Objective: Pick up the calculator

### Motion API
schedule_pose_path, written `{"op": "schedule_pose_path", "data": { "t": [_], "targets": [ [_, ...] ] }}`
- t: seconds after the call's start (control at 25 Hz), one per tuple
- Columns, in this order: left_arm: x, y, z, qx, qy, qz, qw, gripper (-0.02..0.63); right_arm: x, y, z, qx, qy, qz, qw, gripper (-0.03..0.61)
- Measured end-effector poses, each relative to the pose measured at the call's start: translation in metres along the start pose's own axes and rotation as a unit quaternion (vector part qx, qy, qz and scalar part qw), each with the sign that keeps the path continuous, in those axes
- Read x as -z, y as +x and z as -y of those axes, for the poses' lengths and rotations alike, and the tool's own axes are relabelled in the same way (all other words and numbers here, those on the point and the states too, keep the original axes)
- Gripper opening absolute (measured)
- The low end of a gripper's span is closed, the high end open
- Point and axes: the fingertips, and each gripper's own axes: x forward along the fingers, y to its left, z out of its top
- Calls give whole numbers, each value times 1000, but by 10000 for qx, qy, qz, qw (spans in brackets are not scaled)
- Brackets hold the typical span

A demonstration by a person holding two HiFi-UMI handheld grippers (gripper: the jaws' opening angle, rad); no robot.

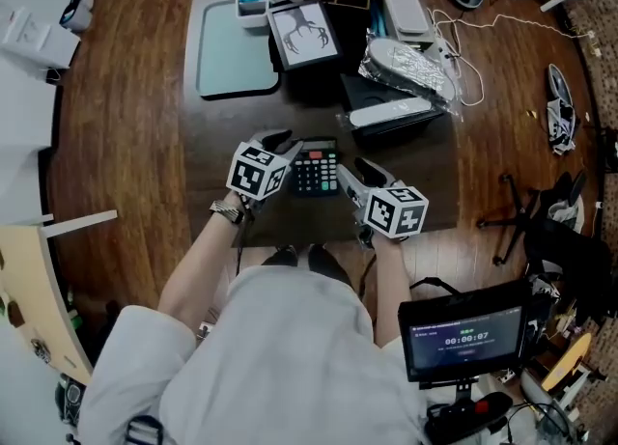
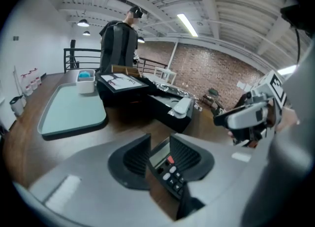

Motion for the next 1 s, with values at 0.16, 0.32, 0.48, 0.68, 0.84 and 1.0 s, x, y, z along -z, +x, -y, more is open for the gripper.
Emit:
{"op": "schedule_pose_path", "data": {
  "t": [0.16,0.32,0.48,0.68,0.84,1.0],
  "targets": [
    [9,6,-6,46,-43,-221,9997,132,16,7,5,4,118,-209,9997,212],
    [19,14,-4,256,-46,-366,9990,157,35,16,12,-7,309,-421,9986,212],
    [31,25,-8,274,222,-577,9977,192,56,27,23,61,492,-633,9968,212],
    [40,34,-12,441,-17,-688,9967,195,92,34,35,123,725,-1023,9920,212],
    [43,39,-9,558,-59,-751,9956,229,115,35,39,59,1004,-1207,9876,212],
    [49,48,-11,695,-238,-799,9941,239,128,39,40,-53,1291,-1235,9839,212]
  ]
}}
